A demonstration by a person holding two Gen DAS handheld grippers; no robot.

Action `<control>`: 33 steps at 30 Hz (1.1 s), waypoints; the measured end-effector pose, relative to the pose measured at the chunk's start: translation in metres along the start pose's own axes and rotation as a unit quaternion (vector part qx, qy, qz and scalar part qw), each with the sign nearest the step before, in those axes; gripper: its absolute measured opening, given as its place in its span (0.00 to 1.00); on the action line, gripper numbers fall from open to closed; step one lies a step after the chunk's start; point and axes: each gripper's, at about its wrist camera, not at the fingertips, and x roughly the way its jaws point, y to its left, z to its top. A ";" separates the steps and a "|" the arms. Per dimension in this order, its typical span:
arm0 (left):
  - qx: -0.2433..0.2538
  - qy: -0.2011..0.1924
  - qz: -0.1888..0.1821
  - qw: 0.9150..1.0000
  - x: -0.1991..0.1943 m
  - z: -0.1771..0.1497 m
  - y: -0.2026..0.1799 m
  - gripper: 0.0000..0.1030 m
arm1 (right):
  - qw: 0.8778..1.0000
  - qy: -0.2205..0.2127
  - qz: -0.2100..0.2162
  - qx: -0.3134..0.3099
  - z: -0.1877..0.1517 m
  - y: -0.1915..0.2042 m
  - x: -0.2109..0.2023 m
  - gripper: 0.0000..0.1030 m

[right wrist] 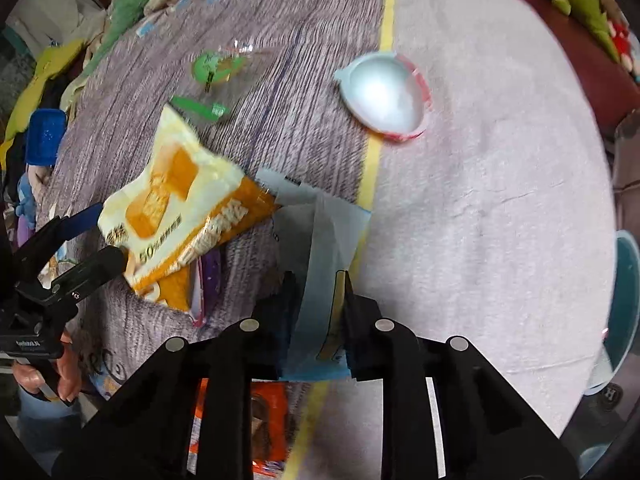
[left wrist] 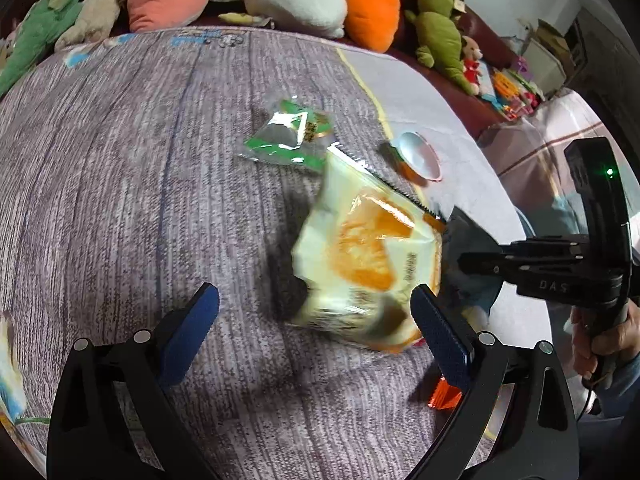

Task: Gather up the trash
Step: 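Grasp the light-blue wrapper with the right tool while the left tool grasps the yellow cake bag, then carry both to the teal bin and open the left tool while the right tool holds the wrapper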

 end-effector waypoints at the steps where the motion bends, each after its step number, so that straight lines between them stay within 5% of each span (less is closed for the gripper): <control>1: 0.003 0.001 -0.001 1.000 0.001 0.001 -0.002 0.94 | 1.000 -0.004 -0.002 0.001 -0.001 -0.003 -0.003 0.20; 8: 0.035 0.021 -0.012 0.999 0.024 0.006 -0.020 0.96 | 0.999 -0.028 -0.013 0.028 -0.007 -0.033 -0.022 0.19; 17: 0.095 0.018 0.024 0.995 0.022 0.003 -0.047 0.96 | 0.998 -0.040 -0.008 0.049 -0.016 -0.056 -0.031 0.20; 22: 0.081 0.028 0.028 0.996 0.035 0.009 -0.039 0.95 | 0.997 -0.042 -0.004 0.058 -0.017 -0.062 -0.029 0.20; 25: 0.088 0.019 0.030 0.996 0.033 0.010 -0.040 0.75 | 0.997 -0.043 -0.003 0.061 -0.022 -0.068 -0.030 0.20; 27: 0.088 0.019 0.023 0.996 0.030 0.010 -0.041 0.51 | 0.997 -0.043 -0.003 0.063 -0.023 -0.072 -0.031 0.20; 33: 0.078 0.007 0.044 0.996 0.020 0.010 -0.044 0.48 | 0.996 -0.050 0.000 0.067 -0.025 -0.078 -0.033 0.20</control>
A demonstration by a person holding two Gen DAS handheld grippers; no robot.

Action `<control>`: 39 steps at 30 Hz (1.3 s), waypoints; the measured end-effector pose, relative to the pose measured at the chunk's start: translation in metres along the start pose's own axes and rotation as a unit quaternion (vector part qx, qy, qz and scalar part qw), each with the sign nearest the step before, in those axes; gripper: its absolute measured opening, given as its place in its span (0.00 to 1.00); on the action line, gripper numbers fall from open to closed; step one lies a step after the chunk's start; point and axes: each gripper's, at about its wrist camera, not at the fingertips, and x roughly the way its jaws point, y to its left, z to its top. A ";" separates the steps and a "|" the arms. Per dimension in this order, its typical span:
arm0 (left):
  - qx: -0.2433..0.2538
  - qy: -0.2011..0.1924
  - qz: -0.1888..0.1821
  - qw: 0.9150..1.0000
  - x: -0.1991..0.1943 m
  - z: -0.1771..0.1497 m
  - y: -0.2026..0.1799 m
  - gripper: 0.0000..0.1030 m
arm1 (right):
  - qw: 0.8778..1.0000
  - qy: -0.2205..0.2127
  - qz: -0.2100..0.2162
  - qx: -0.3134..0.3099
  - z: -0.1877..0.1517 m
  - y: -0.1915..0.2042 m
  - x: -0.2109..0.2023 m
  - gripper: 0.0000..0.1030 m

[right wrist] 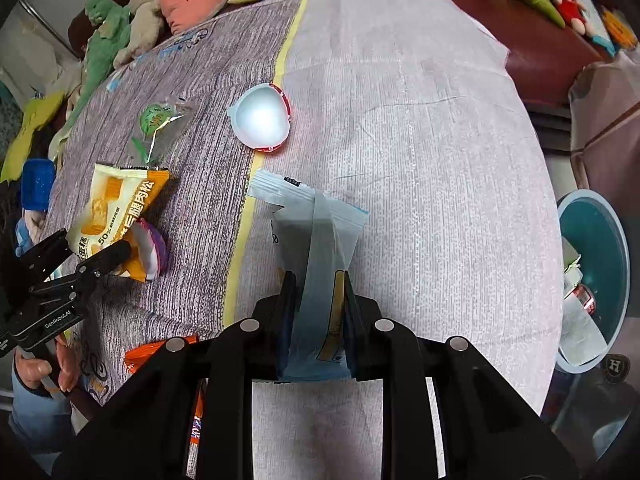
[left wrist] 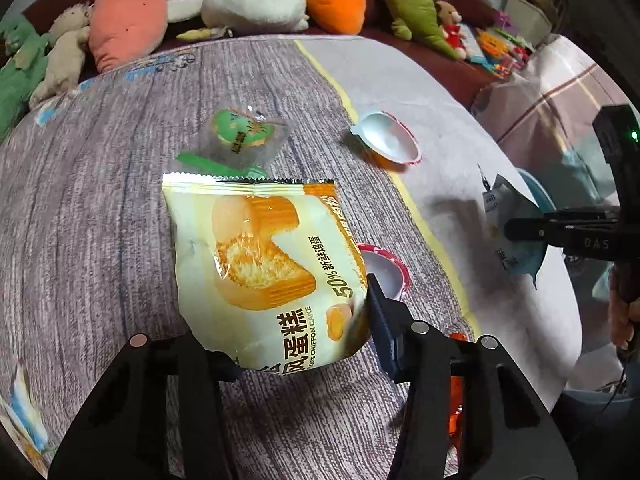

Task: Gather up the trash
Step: 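Carry both to the teal bin and open the left tool while the right tool holds the wrapper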

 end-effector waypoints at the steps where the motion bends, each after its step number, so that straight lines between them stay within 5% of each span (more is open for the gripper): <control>1: -0.003 -0.004 0.000 1.000 -0.005 0.000 0.000 0.48 | 1.000 -0.002 0.001 0.000 -0.001 -0.001 -0.002 0.20; 10: 0.002 -0.044 -0.003 0.999 -0.045 0.014 -0.026 0.48 | 0.999 -0.028 0.009 0.012 -0.010 -0.020 -0.024 0.20; 23: 0.063 -0.021 -0.045 0.997 -0.019 0.038 -0.133 0.49 | 0.995 -0.088 -0.013 0.046 -0.036 -0.089 -0.074 0.20; 39: 0.181 0.044 -0.119 0.975 0.062 0.058 -0.329 0.49 | 0.969 -0.156 -0.057 0.185 -0.090 -0.269 -0.141 0.20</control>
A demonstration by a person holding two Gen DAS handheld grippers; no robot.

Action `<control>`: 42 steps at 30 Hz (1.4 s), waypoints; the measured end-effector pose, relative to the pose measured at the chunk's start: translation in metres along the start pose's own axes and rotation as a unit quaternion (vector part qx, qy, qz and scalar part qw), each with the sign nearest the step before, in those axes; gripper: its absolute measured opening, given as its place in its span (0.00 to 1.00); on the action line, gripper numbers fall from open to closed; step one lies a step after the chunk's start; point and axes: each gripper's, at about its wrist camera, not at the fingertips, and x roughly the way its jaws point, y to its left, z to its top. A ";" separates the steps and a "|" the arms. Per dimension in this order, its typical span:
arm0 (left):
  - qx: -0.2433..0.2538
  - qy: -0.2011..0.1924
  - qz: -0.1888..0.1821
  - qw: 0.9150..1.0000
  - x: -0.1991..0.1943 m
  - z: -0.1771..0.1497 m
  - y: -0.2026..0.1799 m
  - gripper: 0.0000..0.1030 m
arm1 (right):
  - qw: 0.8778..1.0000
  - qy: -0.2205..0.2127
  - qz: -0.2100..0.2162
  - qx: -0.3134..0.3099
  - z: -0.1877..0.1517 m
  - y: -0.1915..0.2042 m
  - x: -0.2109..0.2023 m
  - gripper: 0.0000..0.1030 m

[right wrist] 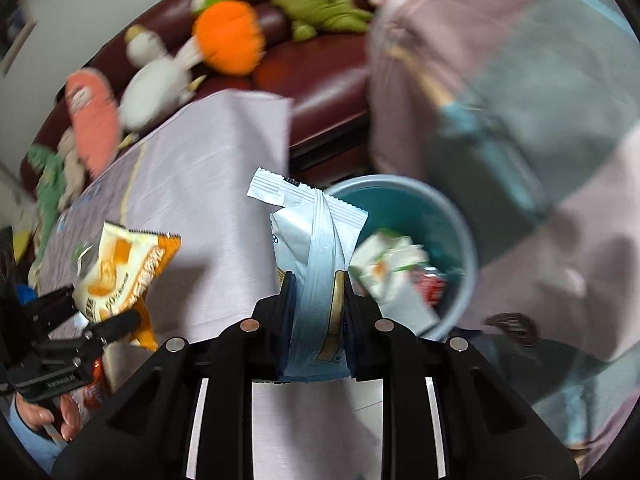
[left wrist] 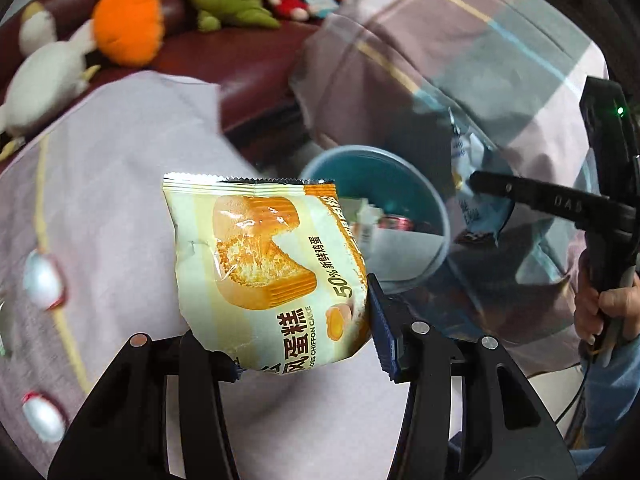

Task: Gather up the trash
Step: 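Carry both to the teal bin and open the left tool while the right tool holds the wrapper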

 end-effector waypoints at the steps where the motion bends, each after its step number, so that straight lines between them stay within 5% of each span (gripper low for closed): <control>1: 0.004 0.003 -0.002 1.000 0.005 0.003 -0.005 0.49 | 1.000 -0.003 -0.004 0.008 0.001 -0.011 -0.002 0.20; 19: 0.033 0.045 -0.027 0.998 0.082 0.042 -0.052 0.49 | 0.999 0.012 -0.021 0.040 0.015 -0.065 0.013 0.20; 27: 0.036 0.047 -0.018 0.998 0.094 0.045 -0.051 0.80 | 0.999 0.021 -0.028 0.042 0.017 -0.067 0.023 0.20; 42: -0.004 0.033 -0.013 0.999 0.064 0.037 -0.019 0.91 | 0.998 0.038 -0.031 0.028 0.025 -0.054 0.042 0.20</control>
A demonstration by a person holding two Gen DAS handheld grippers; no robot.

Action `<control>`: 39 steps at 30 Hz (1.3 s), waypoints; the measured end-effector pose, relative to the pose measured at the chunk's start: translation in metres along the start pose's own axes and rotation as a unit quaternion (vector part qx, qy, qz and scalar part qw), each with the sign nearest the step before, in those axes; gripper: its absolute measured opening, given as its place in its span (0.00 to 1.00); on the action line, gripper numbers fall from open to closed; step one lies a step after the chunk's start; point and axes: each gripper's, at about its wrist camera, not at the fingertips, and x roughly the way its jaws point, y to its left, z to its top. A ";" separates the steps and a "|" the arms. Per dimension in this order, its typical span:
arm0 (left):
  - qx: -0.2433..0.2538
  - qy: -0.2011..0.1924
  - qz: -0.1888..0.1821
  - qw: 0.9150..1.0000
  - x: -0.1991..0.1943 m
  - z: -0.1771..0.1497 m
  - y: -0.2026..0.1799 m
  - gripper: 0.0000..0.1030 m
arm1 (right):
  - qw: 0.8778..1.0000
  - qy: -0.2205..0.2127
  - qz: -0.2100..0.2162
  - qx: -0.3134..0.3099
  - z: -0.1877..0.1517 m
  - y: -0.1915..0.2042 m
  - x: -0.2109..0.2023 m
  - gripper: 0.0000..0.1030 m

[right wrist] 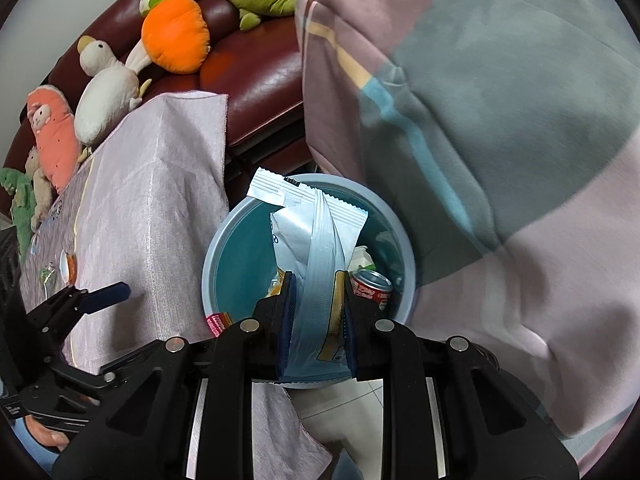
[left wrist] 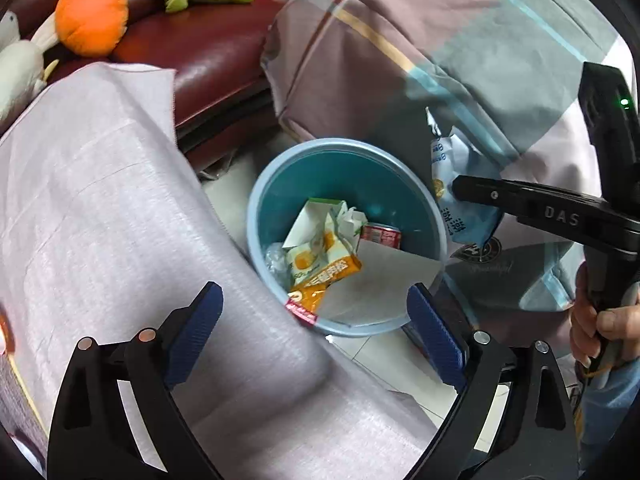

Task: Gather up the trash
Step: 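Carry both to the teal bin and open the left tool while the right tool holds the wrapper, then lower the light-blue wrapper into the teal bin and open the right tool, then move both open tools back over the table toward the orange Ovaltine bag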

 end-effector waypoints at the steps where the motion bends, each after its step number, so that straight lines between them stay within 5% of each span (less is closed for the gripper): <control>1: -0.002 -0.002 0.002 1.000 -0.002 -0.002 0.003 0.91 | 1.000 0.002 0.001 -0.002 0.001 0.002 0.002 0.20; 7: -0.021 -0.006 0.009 1.000 -0.011 -0.010 0.023 0.91 | 1.000 0.010 0.004 -0.013 0.005 0.016 0.016 0.22; 10: -0.033 -0.005 0.006 0.999 -0.011 -0.013 0.031 0.91 | 1.000 0.011 0.006 -0.015 0.007 0.021 0.019 0.48; 18: -0.044 -0.007 -0.001 0.999 -0.017 -0.022 0.040 0.92 | 1.000 0.009 -0.003 -0.028 0.006 0.035 0.013 0.72; 39: -0.092 -0.061 0.016 0.994 -0.101 -0.086 0.092 0.96 | 0.997 0.003 -0.010 -0.081 -0.022 0.119 -0.024 0.76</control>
